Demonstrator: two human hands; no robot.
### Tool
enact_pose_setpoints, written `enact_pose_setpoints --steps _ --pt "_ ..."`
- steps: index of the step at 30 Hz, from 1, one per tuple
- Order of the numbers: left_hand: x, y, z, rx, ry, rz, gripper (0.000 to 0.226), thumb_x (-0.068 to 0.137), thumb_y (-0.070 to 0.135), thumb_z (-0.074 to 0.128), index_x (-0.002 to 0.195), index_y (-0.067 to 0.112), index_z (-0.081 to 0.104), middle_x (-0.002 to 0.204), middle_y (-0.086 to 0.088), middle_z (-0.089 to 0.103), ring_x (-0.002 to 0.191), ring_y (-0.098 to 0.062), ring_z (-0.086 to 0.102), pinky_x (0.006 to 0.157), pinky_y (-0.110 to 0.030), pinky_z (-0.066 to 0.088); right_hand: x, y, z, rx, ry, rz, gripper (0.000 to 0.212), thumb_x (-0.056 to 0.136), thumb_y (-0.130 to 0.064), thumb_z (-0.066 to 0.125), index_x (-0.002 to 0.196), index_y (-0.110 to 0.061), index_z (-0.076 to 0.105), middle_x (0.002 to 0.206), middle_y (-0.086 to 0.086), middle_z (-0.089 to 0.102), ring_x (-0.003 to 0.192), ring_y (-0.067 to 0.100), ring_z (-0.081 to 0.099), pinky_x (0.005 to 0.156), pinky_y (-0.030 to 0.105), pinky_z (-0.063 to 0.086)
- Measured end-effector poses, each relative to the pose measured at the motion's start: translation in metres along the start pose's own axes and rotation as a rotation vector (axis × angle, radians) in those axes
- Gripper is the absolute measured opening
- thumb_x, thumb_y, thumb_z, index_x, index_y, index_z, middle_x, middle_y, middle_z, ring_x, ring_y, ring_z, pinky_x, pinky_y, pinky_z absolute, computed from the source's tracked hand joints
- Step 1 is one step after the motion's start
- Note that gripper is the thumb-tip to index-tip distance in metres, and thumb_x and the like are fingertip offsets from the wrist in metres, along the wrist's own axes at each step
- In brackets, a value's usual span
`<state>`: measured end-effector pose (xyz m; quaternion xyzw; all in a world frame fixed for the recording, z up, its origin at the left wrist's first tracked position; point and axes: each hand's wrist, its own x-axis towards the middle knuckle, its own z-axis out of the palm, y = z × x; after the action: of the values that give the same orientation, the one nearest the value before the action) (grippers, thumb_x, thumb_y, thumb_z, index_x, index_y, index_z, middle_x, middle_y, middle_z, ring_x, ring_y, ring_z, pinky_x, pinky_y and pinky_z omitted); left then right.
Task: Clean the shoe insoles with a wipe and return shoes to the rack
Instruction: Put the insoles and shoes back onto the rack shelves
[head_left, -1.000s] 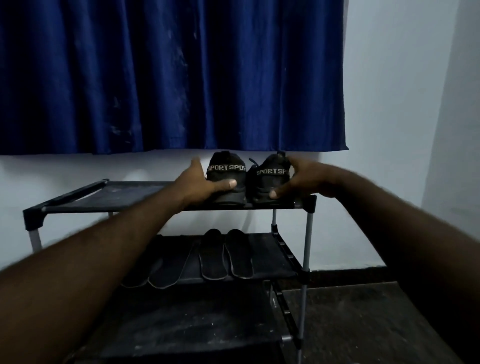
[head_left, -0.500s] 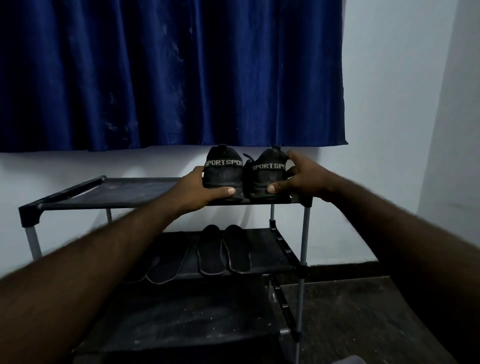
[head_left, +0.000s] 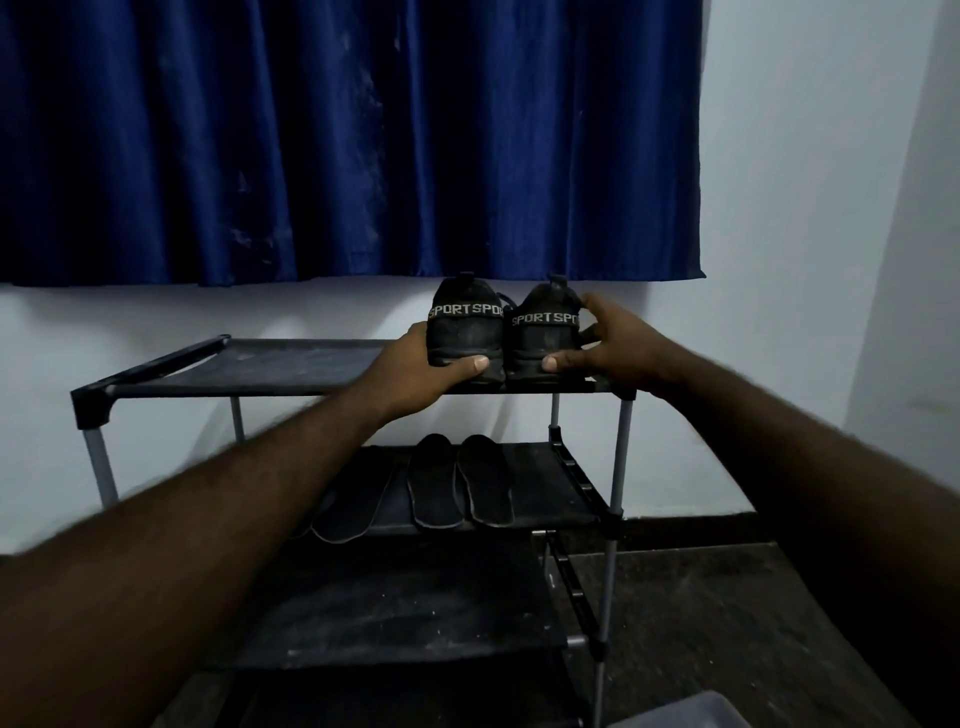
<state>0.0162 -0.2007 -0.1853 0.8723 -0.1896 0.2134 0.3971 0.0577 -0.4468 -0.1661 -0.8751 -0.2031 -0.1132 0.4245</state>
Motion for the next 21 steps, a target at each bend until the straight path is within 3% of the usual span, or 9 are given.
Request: enact_pose_setpoints --steps 2,4,6,8,10,14,17,19,21 --pt "-0.003 -0.002 -0.004 0.067 0.027 -0.031 0.021 0.087 0.038 0.070 0.102 0.035 0.057 0.094 0.020 0.060 0.086 0.009 0.057 0.075 -0.007 0.044 -0.008 -0.002 0.003 -0.095 0.025 0.017 0.090 0.076 -0.030 0.083 0.147 -0.021 0.030 0.130 0.011 0.059 0.110 0.021 0.061 0.081 0.033 0.056" --pt "-0.010 -0.011 -0.009 0.189 0.055 -0.046 0.044 0.082 0.049 0.071 0.116 0.023 0.059 0.103 0.011 0.064 0.096 -0.006 0.061 0.081 -0.021 0.048 -0.025 -0.004 0.012 -0.183 0.077 0.027 0.086 0.081 -0.031 0.080 0.149 -0.016 0.029 0.137 0.013 0.056 0.116 0.025 0.060 0.092 0.034 0.051" --pt "-0.029 -0.016 -0.011 0.255 0.078 -0.022 0.054 0.081 0.048 0.072 0.124 0.019 0.058 0.110 0.007 0.064 0.101 -0.009 0.060 0.084 -0.024 0.047 -0.051 -0.002 0.029 -0.218 0.184 -0.007 0.071 0.085 -0.025 0.076 0.144 -0.014 0.039 0.135 0.009 0.058 0.113 0.022 0.062 0.092 0.030 0.048" --pt "-0.062 -0.022 -0.013 0.267 0.078 0.006 0.061 0.081 0.046 0.073 0.131 0.016 0.056 0.117 0.006 0.062 0.107 -0.008 0.059 0.091 -0.023 0.046 -0.078 0.004 0.053 -0.215 0.307 -0.095 0.054 0.086 -0.023 0.074 0.134 -0.016 0.052 0.126 0.002 0.063 0.107 0.021 0.064 0.091 0.034 0.052" --pt "-0.105 -0.034 -0.015 0.244 0.055 -0.012 0.057 0.080 0.044 0.075 0.128 0.016 0.060 0.113 0.007 0.065 0.100 -0.004 0.062 0.087 -0.018 0.048 -0.101 0.009 0.083 -0.178 0.326 -0.135 0.042 0.085 -0.026 0.074 0.124 -0.017 0.060 0.116 0.002 0.067 0.097 0.019 0.065 0.087 0.039 0.055" --pt "-0.193 -0.077 -0.025 0.107 0.096 -0.213 0.023 0.078 0.025 0.080 0.098 0.017 0.071 0.079 0.009 0.069 0.066 0.002 0.063 0.061 -0.006 0.045 -0.131 0.006 0.167 -0.139 0.064 -0.072 0.027 0.083 -0.028 0.076 0.104 -0.014 0.068 0.092 0.002 0.073 0.085 0.017 0.069 0.081 0.038 0.056" --pt "-0.257 -0.117 -0.043 0.079 0.210 -0.408 0.013 0.078 0.015 0.080 0.088 0.011 0.073 0.069 0.011 0.067 0.057 0.007 0.060 0.059 -0.005 0.044 -0.152 -0.020 0.250 -0.117 -0.199 -0.072 0.028 0.083 -0.031 0.076 0.105 -0.015 0.068 0.093 0.004 0.073 0.088 0.019 0.069 0.083 0.034 0.054" --pt "-0.300 -0.140 -0.061 0.066 0.264 -0.541 0.011 0.079 0.015 0.078 0.088 0.011 0.073 0.070 0.009 0.068 0.056 0.010 0.059 0.060 -0.004 0.045 -0.164 -0.046 0.308 -0.116 -0.350 -0.095 0.032 0.084 -0.033 0.075 0.109 -0.015 0.068 0.099 0.005 0.073 0.095 0.019 0.068 0.082 0.025 0.049" --pt "-0.348 -0.160 -0.081 0.082 0.310 -0.653 0.008 0.082 0.018 0.076 0.088 0.014 0.073 0.074 0.005 0.070 0.059 0.011 0.059 0.066 -0.008 0.048 -0.178 -0.073 0.367 -0.092 -0.499 -0.141 0.033 0.082 -0.035 0.076 0.107 -0.016 0.069 0.101 0.004 0.073 0.098 0.018 0.067 0.079 0.024 0.047"
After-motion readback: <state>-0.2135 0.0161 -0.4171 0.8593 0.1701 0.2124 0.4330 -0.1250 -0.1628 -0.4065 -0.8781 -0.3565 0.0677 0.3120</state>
